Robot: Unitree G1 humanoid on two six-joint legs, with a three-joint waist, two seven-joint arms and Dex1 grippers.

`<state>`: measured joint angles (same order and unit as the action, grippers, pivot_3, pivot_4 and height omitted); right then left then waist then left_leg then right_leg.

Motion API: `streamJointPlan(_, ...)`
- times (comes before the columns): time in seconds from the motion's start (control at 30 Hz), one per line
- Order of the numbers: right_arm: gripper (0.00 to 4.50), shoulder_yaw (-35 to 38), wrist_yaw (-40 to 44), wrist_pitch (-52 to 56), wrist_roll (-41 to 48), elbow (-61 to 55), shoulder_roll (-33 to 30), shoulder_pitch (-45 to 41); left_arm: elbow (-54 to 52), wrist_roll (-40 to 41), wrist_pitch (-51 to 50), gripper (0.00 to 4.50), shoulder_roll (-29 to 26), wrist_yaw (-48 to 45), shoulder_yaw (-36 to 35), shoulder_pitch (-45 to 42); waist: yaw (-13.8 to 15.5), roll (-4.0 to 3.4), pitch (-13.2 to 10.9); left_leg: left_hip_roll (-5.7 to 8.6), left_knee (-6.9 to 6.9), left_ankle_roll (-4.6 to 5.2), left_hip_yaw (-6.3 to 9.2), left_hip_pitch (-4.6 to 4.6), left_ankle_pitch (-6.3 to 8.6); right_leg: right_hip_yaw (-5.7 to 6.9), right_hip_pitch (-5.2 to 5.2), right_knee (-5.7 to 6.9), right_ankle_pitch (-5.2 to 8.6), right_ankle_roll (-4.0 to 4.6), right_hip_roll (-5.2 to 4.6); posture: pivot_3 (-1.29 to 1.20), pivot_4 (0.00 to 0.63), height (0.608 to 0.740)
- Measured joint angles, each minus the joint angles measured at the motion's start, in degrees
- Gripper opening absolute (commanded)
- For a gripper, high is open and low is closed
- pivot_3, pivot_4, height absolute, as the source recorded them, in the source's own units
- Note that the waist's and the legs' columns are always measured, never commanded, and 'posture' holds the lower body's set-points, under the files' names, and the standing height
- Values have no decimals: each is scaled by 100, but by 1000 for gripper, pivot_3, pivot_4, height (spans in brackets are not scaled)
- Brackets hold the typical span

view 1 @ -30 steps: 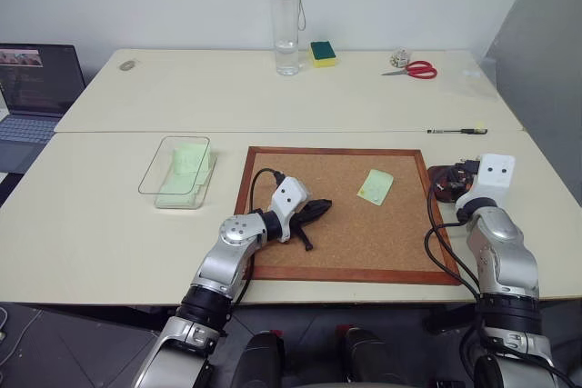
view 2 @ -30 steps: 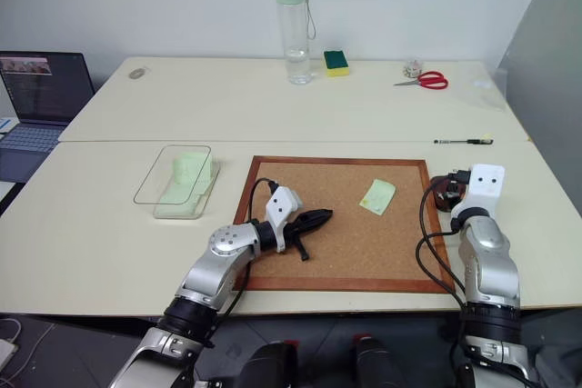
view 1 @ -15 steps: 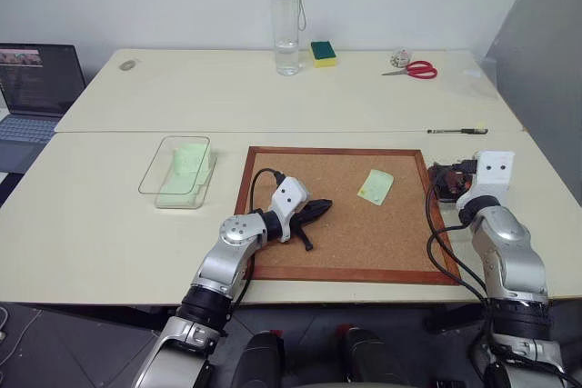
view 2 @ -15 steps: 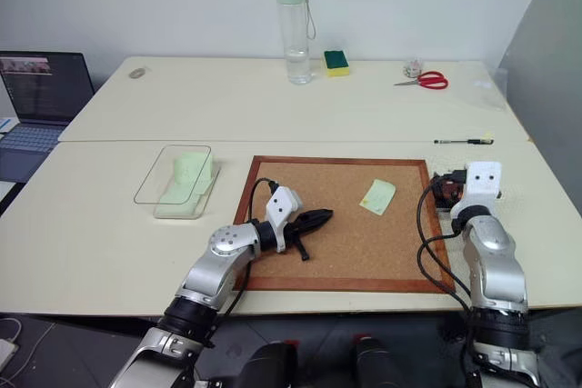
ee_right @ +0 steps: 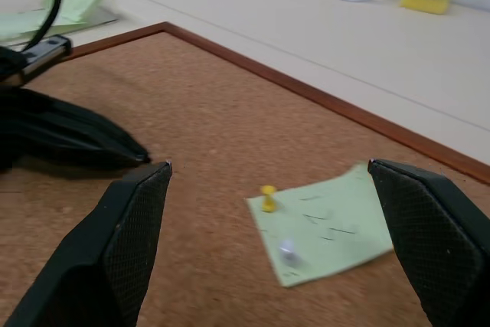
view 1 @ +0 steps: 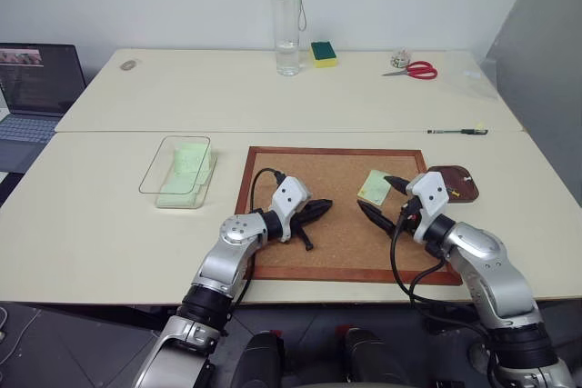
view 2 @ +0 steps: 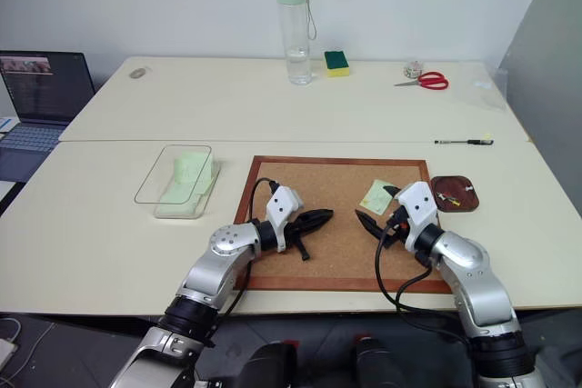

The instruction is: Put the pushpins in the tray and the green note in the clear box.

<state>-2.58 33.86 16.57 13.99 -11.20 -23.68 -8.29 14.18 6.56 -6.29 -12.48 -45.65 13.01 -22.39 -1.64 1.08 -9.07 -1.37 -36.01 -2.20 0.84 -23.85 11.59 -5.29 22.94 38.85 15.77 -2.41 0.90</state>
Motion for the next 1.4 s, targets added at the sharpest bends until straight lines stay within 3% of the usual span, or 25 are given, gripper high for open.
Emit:
streamJointPlan(0.2, 4369, -111, -14, -114, -189, 535, 38, -68, -9, -1, -22, 0, -2, 3, 0, 0, 1, 0, 0, 1, 0, 0, 0, 1, 0, 1, 0, -1, 0, 0, 0, 0, 150, 740)
streamJointPlan(0.23, 3998, -112, -36, -116, -223, 667, 54, -123, -12, -1, -33, 0, -2, 3, -1, -1, 0, 0, 0, 1, 0, 0, -1, 1, 0, 1, 0, -1, 0, 0, 0, 0, 150, 740)
streamJointPlan(0.27, 3958, -111, -61, -116, -256, 731, 65, -162, -12, -2, -38, 0, -3, 4, -1, -4, 0, 0, 0, 1, 0, 0, -1, 1, 0, 1, 0, -1, 0, 0, 0, 0, 150, 740)
streamJointPlan(0.67, 1379, -101, -139, -109, -306, 1030, 208, -319, -24, -2, -71, 0, -5, 4, -1, -10, 1, 0, 0, 1, 0, 0, 1, 0, 0, 2, -1, 0, 0, 0, 1, 0, 150, 740)
streamJointPlan(0.93, 15, -75, -163, -128, -384, 1096, 198, -341, -25, -3, -74, 0, -8, 3, 0, -9, 1, 0, 0, 1, 0, 0, 2, 1, 0, 3, -2, 0, 0, 0, 1, 0, 150, 740)
streamJointPlan(1.4, 15, -28, -170, -147, -366, 1009, 190, -272, -42, -3, -77, 0, -5, 0, 2, -4, 2, 0, 0, 0, 0, 0, 4, -1, 0, 4, -1, 0, 0, 0, 1, 0, 150, 740)
